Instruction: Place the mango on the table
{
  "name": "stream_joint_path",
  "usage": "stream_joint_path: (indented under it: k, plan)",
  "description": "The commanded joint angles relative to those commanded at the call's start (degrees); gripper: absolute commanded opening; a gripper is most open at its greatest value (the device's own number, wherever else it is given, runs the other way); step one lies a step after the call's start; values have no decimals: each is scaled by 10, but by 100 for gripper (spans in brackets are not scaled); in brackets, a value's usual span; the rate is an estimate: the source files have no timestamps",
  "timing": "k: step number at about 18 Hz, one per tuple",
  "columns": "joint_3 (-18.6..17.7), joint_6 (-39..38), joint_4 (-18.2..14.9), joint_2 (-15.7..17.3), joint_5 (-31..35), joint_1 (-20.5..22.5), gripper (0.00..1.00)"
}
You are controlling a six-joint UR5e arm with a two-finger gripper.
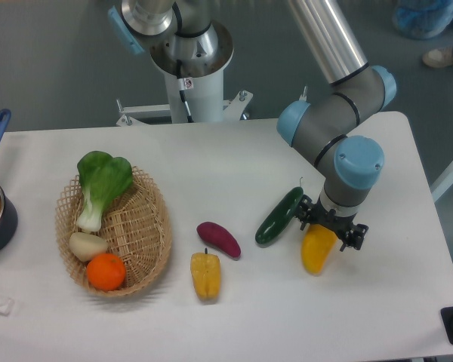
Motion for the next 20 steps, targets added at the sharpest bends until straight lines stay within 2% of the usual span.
stream_joint_path:
  k: [6, 10, 12, 17, 20]
  plan:
    - [-4, 10, -9, 51, 7, 21, 100]
    - [-9, 99, -19, 65, 6, 50, 100]
    - [-11, 134, -36, 78, 6, 67, 100]
    - [-11, 177, -61, 91, 5, 98, 100]
    - [-11, 189, -62, 91, 5, 106, 100]
